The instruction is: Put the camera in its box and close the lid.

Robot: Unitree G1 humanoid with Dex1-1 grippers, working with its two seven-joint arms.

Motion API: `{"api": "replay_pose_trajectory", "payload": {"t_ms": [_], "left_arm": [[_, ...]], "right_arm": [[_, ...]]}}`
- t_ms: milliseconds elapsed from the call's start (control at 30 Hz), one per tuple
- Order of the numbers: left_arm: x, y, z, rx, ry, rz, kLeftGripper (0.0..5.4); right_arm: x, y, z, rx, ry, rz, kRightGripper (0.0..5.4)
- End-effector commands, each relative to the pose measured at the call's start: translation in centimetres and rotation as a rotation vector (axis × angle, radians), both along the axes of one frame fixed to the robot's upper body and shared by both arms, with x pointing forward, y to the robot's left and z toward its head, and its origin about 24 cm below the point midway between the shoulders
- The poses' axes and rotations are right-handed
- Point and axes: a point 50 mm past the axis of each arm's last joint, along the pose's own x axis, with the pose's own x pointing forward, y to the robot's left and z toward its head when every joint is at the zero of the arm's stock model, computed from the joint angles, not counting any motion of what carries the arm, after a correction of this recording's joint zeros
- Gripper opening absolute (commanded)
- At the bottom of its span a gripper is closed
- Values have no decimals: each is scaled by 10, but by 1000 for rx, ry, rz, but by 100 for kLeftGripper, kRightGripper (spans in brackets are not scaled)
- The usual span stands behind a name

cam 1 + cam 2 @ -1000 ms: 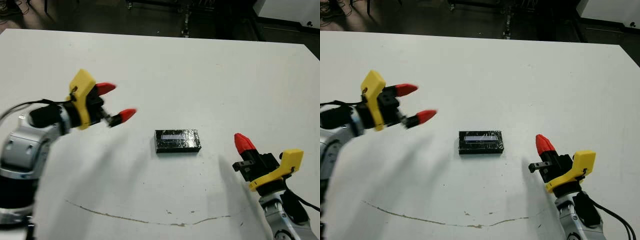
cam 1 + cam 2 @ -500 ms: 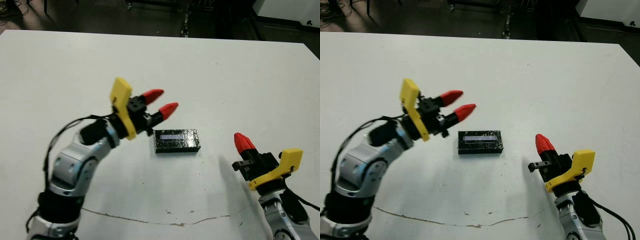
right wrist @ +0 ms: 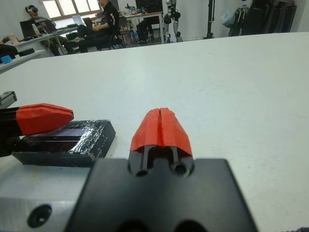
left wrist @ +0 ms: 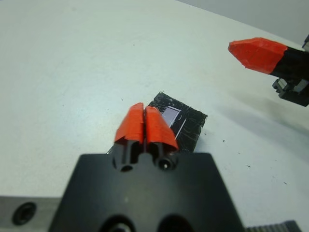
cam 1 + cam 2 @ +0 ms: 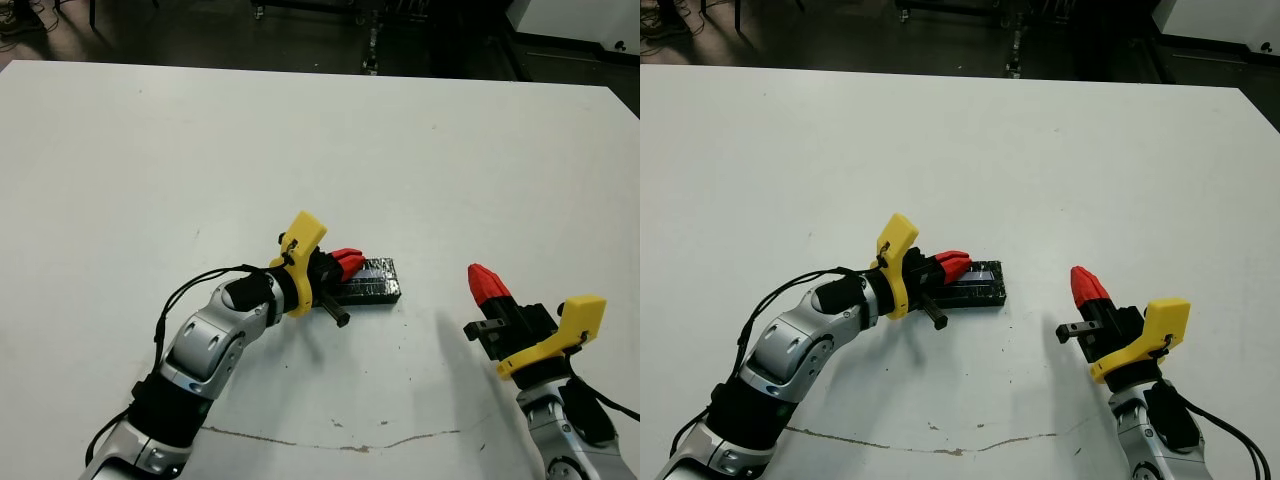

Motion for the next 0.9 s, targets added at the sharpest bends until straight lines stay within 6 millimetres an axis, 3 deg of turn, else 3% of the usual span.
{"api": "replay_pose_trajectory", "payload": {"t_ms": [33,267,433,667,900], "left_arm": [[-7,7,-31,106,121,45,2],[-15,8,-36,161,174,48,2],[-20,9,-27,123,161,15,2],[-26,14,6,-10,79,10,2],[-28,34,46,-161,-81,98,2]], "right_arm": [[-1,-3,0,-12,-1,-4,0],[-1,-2,0,1,5,-3,0],[-1,-2,-1,2,4,1,0],[-2,-2,-1,-5,6,-7,0],[-2,-2,1,-5,8,-8,0]]}}
